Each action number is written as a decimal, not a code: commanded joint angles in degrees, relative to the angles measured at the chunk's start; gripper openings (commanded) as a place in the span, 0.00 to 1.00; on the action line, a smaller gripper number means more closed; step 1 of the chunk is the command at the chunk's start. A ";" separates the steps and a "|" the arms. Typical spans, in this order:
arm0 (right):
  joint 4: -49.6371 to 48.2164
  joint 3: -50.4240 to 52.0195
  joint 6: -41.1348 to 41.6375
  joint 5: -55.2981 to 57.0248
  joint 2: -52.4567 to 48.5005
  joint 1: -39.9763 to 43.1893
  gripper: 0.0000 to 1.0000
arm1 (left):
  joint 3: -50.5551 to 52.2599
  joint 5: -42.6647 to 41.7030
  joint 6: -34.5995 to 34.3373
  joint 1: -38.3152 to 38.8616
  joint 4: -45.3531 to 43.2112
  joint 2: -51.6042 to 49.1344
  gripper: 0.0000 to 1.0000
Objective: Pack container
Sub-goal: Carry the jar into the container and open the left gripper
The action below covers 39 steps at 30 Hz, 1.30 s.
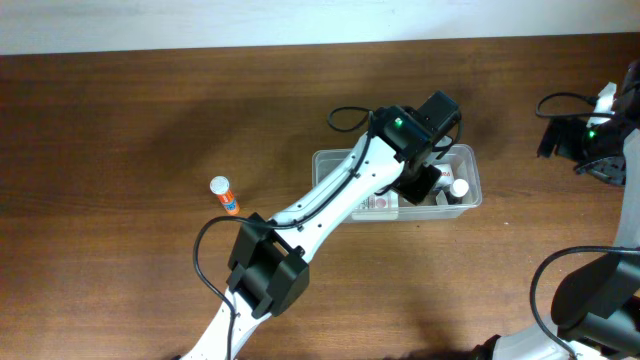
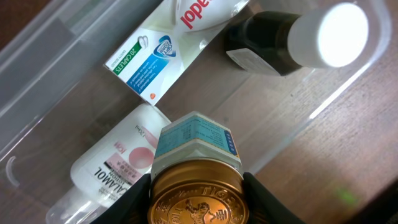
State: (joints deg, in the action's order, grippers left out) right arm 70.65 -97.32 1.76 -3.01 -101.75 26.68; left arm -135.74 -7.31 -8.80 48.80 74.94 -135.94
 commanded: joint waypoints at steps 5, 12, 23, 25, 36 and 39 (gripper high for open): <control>0.04 0.28 0.66 -0.15 0.02 0.35 0.98 | -0.09 -0.42 0.74 0.20 -3.96 -0.74 0.41; 0.04 0.28 0.66 -0.15 0.02 0.35 0.98 | -0.09 -0.46 0.74 0.35 -3.56 -4.37 0.41; 0.04 0.28 0.66 -0.15 0.02 0.35 0.98 | -0.09 -0.66 0.74 0.72 -4.24 -7.43 0.41; 0.04 0.28 0.66 -0.15 0.02 0.35 0.98 | -0.09 -0.68 0.76 0.72 -4.24 -7.48 0.42; 0.04 0.28 0.66 -0.15 0.02 0.35 0.98 | -0.11 -0.66 0.79 0.72 -4.24 -7.45 0.75; 0.04 0.28 0.66 -0.15 0.02 0.35 0.98 | -2.23 -0.68 0.94 0.55 -3.78 -7.41 0.75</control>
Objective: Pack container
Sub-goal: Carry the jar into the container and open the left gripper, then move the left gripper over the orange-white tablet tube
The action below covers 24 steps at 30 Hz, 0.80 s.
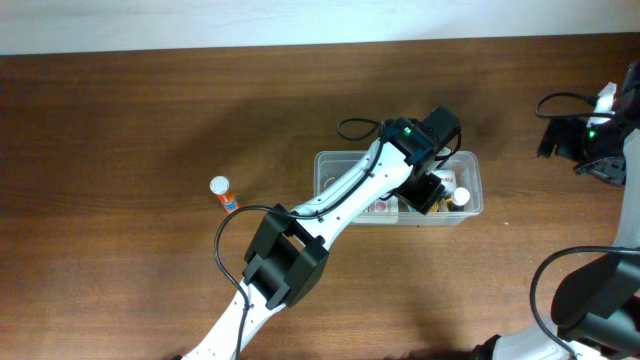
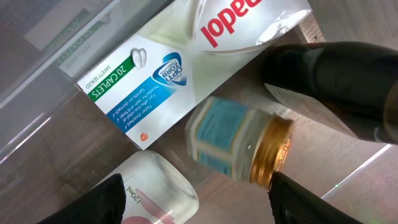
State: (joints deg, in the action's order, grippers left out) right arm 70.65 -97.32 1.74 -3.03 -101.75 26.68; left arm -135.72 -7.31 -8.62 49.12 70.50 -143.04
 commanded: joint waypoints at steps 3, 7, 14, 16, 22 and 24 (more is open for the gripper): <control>0.04 0.28 0.68 -0.13 0.02 0.35 0.98 | -7.15 -0.63 0.79 -0.04 2.43 -0.31 0.75; 0.04 0.28 0.68 -0.13 0.02 0.35 0.98 | -14.73 -0.44 1.22 -0.94 7.10 -0.31 0.75; 0.04 0.28 0.68 -0.13 0.02 0.35 0.98 | -26.95 0.15 2.69 -4.11 16.17 -0.17 0.76; 0.04 0.28 0.68 -0.15 0.02 0.35 0.98 | -31.56 2.27 2.64 -5.68 20.13 -0.07 0.81; 0.04 0.28 0.68 -0.13 0.02 0.35 0.98 | -39.78 4.57 0.50 -14.56 26.21 3.28 0.97; 0.04 0.28 0.68 -0.13 0.02 0.35 0.98 | -39.78 4.59 0.48 -17.51 26.21 5.01 0.99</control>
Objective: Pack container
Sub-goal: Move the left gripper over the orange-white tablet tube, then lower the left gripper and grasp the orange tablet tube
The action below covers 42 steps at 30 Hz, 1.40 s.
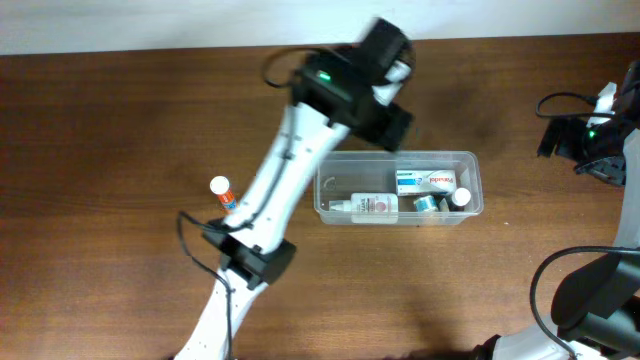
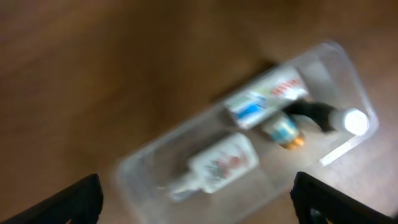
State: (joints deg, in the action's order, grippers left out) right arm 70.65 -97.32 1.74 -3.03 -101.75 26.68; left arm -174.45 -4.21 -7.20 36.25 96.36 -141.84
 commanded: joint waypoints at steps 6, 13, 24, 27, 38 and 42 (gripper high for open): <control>0.04 0.28 0.68 -0.13 0.02 0.35 0.98 | 3.80 2.12 -0.87 -14.19 0.35 9.29 0.99; 0.04 0.28 0.68 -0.13 0.02 0.35 0.98 | 37.07 2.08 -0.92 -25.27 0.35 26.60 0.99; 0.04 0.28 0.68 -0.13 0.02 0.35 0.98 | 69.66 0.94 -1.40 -29.07 -7.89 32.87 0.99; 0.04 0.28 0.68 -0.13 0.02 0.35 0.98 | 74.01 0.98 -1.79 -29.07 -11.52 32.87 0.99; 0.04 0.28 0.68 -0.13 0.02 0.35 0.98 | 82.71 1.01 -1.79 -29.07 -19.37 32.85 0.99; 0.04 0.28 0.68 -0.13 0.02 0.35 0.98 | 82.71 1.01 -1.79 -29.07 -21.35 32.85 0.81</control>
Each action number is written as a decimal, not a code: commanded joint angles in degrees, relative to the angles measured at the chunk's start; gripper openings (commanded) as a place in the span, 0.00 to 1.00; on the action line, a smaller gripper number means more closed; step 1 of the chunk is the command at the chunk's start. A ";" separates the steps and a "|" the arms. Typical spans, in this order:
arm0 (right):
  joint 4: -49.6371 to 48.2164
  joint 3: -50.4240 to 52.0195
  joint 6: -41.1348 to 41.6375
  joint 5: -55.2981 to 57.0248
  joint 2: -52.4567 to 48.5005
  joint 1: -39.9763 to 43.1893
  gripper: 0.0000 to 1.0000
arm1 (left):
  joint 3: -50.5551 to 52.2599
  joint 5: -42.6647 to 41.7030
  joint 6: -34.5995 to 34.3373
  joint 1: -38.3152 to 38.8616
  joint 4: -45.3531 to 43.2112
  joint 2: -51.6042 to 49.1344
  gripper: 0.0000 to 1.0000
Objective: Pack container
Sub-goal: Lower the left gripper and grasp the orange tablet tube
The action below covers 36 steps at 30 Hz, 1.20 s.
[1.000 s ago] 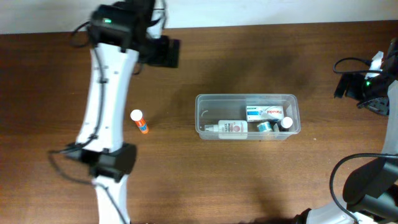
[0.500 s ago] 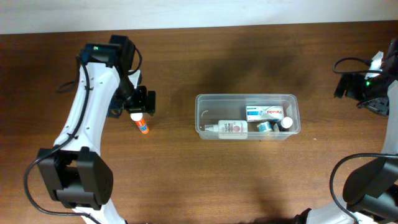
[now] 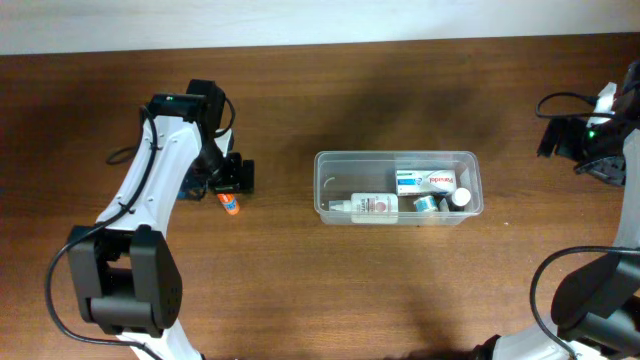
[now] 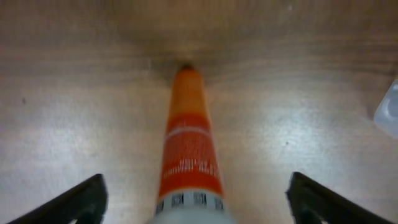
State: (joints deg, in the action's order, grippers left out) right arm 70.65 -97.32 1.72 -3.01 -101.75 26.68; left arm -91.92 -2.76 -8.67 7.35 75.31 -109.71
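A clear plastic container (image 3: 322, 170) sits mid-table holding a white lotion bottle (image 3: 368, 206), a Panadol box (image 3: 425, 181), a small gold-lidded jar (image 3: 428, 203) and a dark bottle with a white cap (image 3: 458, 195). An orange tube (image 3: 231, 206) lies on the wood to its left. My left gripper (image 3: 226, 178) hangs over the tube's capped end. In the left wrist view the orange tube (image 4: 189, 146) runs straight between the wide-apart fingers (image 4: 78, 200), so my left gripper (image 4: 194, 202) is open, not holding it. My right gripper (image 3: 562, 137) is parked at the far right edge.
A corner of the container (image 4: 389, 113) shows at the right edge of the left wrist view. Black cables (image 3: 560, 102) trail by the right arm. The table's far edge meets a white wall along the top.
My left arm has moved from behind the container to the left side of the table. Its open gripper now straddles the orange tube. The container's contents have not moved.
First my left gripper held the gold-lidded jar inside the container. Then it was open, with the jar lying beside the Panadol box. Later the arm was raised behind the container, and now it is over the orange tube at the left.
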 commanded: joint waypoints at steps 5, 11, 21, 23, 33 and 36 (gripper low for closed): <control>0.04 0.28 0.70 -0.15 0.02 0.35 0.98 | 0.17 -0.44 -0.33 -0.17 0.17 0.72 0.63; 0.04 0.28 0.70 -0.15 0.02 0.35 0.98 | 0.17 -0.44 -0.31 -0.17 0.09 0.72 0.43; 0.04 0.28 0.70 -0.15 0.02 0.35 0.98 | -0.22 -0.44 -0.31 -0.17 -0.04 0.72 0.27; 0.04 0.28 0.70 -0.15 0.02 0.35 0.98 | -0.92 -0.44 -0.31 -0.17 0.17 0.74 0.28; 0.04 0.28 0.70 -0.15 0.02 0.35 0.98 | -20.96 -4.98 -0.24 3.28 11.89 0.74 0.24; 0.04 0.28 0.70 -0.15 0.02 0.35 0.98 | -28.85 -8.70 0.70 8.55 14.23 0.79 0.24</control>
State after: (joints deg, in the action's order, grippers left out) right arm 70.65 -97.30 1.74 -2.98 -101.75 26.68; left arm -113.62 -5.72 -9.04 10.76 88.29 -109.71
